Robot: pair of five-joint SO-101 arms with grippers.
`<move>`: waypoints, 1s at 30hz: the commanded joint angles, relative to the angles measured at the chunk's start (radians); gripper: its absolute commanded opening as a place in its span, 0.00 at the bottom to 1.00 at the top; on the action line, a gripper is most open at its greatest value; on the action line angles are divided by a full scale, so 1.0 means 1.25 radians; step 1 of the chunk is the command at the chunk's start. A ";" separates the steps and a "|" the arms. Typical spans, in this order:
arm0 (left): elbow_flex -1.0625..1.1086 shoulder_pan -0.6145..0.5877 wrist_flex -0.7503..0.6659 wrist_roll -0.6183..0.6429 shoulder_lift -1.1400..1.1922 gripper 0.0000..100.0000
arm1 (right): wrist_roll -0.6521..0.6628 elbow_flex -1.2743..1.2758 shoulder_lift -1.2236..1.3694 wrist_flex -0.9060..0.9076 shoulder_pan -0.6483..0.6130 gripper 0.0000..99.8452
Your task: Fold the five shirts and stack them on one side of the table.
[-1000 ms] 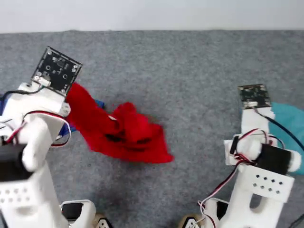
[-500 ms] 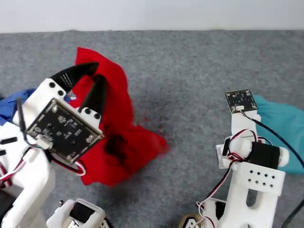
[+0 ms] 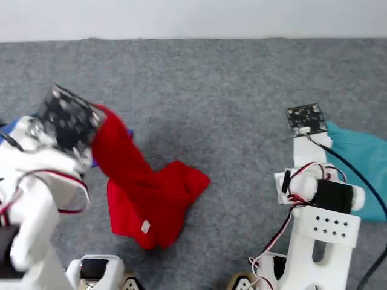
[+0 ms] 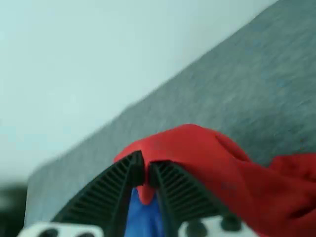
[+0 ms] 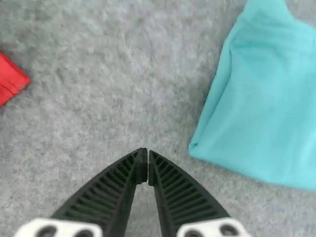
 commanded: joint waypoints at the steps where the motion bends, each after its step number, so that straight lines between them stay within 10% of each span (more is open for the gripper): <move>1: 0.127 -0.156 0.007 -0.070 0.002 0.01 | -0.009 -0.010 -0.004 -0.017 -0.075 0.01; 12: 0.596 -0.340 -0.248 -0.107 0.005 0.01 | -0.010 -0.022 0.133 -0.012 -0.407 0.01; 30: 0.818 -0.443 -0.420 -0.103 0.006 0.01 | -0.068 -0.146 0.478 -0.034 -0.852 0.17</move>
